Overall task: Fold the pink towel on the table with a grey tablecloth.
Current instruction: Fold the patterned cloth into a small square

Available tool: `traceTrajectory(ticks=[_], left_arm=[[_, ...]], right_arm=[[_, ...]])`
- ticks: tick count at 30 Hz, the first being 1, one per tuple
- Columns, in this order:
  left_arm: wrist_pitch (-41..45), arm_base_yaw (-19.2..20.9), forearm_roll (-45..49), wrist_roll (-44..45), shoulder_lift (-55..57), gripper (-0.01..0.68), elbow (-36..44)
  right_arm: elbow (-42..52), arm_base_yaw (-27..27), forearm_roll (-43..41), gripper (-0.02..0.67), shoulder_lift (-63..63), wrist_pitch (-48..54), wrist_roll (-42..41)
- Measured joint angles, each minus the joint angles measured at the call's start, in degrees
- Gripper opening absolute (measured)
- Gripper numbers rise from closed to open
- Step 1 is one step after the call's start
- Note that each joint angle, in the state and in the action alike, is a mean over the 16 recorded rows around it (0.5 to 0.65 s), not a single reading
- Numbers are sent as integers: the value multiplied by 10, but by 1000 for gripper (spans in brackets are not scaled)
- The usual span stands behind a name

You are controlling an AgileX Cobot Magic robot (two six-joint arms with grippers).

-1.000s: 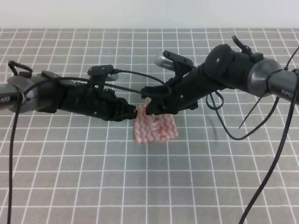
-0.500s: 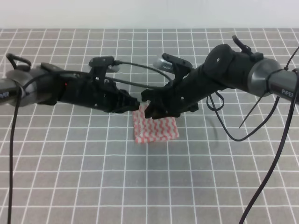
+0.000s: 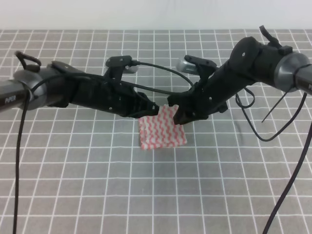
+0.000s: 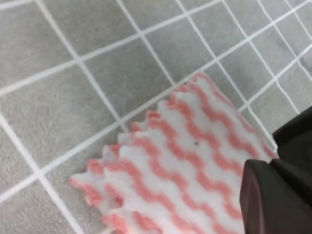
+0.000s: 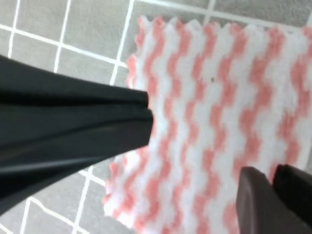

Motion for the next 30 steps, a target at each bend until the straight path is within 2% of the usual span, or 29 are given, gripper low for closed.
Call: traceTrajectory(ticks=[14,30], left_arm=[[-17,-7,11,-6,0,0,0],[-18,-7,11,-7,1,0,0]], right_arm=[[0,-11,-75,5,4,-9,50],[0,-6,-53,4,21,-5,52]])
